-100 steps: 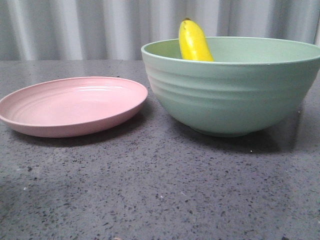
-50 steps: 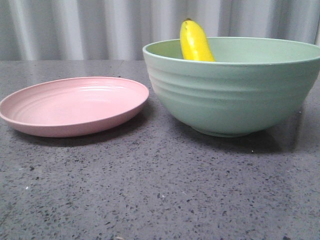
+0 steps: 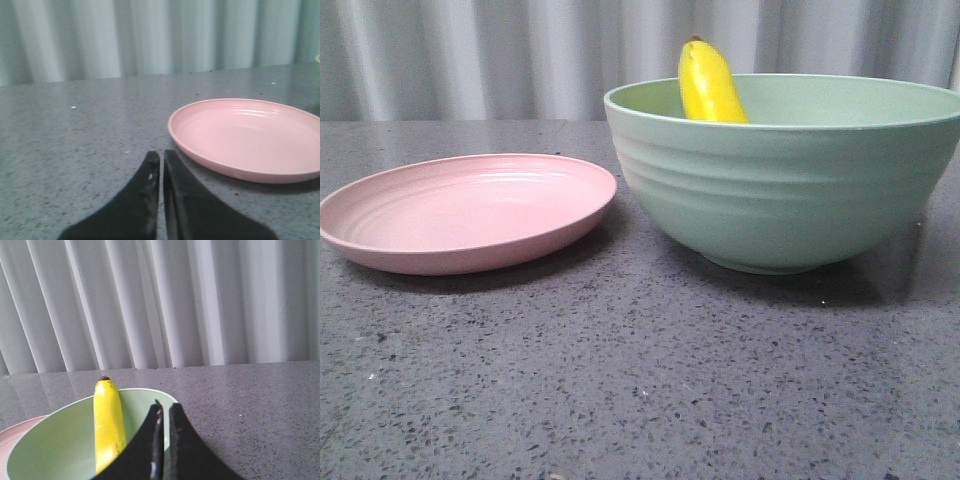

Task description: Transfer banana from pink plate to green bowl

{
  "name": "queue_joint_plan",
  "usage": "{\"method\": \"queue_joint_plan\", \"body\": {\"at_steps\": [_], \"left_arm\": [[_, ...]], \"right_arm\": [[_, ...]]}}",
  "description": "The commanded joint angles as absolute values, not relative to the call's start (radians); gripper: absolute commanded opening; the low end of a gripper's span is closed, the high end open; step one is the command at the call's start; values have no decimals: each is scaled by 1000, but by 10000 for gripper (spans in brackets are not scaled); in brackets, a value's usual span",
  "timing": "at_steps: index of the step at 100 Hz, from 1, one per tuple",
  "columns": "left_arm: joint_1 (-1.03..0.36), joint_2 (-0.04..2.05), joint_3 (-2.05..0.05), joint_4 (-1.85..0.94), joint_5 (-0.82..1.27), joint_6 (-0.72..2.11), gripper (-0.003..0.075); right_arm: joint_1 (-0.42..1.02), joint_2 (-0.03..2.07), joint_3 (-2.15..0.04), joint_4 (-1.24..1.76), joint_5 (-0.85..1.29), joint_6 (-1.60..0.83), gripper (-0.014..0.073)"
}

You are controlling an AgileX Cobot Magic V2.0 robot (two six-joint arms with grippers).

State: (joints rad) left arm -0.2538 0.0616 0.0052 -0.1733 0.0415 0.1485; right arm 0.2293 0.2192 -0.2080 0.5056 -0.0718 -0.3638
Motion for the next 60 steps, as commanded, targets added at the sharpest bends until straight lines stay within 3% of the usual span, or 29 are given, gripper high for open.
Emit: {"method": "queue_joint_plan", "body": {"at_steps": [1, 21, 60], "left_arm": [[-169, 45, 13, -176, 12, 146, -20], [-55, -34, 13, -176, 269, 146, -20], [-48, -33, 13, -175, 265, 146, -20]], "right_arm": [[227, 224, -235, 504, -146, -370, -62], [227, 224, -235, 504, -146, -370, -62], [227, 224, -235, 504, -146, -370, -62]]}}
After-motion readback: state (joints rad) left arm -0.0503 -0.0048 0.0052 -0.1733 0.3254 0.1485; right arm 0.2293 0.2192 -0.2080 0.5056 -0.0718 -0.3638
